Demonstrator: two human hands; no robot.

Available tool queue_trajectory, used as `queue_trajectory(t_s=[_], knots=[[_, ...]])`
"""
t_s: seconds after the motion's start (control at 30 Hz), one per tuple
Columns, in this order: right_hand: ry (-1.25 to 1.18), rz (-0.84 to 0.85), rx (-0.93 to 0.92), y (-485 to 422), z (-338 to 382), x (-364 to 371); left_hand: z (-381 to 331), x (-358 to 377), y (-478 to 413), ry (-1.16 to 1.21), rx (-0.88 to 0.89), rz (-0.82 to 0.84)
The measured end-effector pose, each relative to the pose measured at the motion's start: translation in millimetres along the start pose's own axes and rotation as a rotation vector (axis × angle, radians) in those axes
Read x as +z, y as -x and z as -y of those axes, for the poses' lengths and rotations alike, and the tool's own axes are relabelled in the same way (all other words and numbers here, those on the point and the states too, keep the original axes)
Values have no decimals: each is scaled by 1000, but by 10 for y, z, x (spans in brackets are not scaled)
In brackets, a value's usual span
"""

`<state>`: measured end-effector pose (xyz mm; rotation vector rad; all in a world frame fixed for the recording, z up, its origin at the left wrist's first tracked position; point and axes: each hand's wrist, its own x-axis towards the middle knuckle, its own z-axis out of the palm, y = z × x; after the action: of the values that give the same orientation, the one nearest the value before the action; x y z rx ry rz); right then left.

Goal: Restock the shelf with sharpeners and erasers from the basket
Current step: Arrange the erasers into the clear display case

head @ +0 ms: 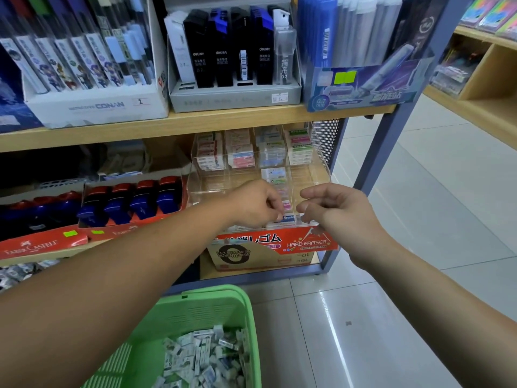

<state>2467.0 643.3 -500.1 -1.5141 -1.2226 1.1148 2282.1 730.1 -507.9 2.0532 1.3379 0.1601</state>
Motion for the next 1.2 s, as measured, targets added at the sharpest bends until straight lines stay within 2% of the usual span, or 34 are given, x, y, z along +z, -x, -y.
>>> queue_trajectory(t_s=[0.13,0.23,0.3,0.43,0.57,0.63,0.73,0.97,1.03,1.1,1.2], knots=[[102,157,-34,150,84,66,-49,-143,427,104,78,-211],[201,392,-77,363,96,192,99,-206,957,195,79,-430],[326,555,-124,533,40,320,297,-129,1302,199,25,-465],[605,690,-180,830,-250,655,831,251,1860,206,-160,-262],[1124,962,-405,1082,-550,1097,1481,862,2244,186,-356,-41],[1191,1058,-457,1158,-651,1363,1779,1194,2400,238,-430,13],[1278,1135,-359,1137,-953,1745,2140,1583,2564,274,-521,75],[1319,1097,93,1056,-1992,2452,2686,2058,2840,261,-574,133],[1439,1092,67,1078,-2235,2528,2761,2133,2860,261,-578,184],[1575,1050,-77,1108,-2424,2588,2790,2190,2844,288,-584,210],[1600,1034,-129,1122,-2518,2640,2809,2233,2809,277,-570,214]])
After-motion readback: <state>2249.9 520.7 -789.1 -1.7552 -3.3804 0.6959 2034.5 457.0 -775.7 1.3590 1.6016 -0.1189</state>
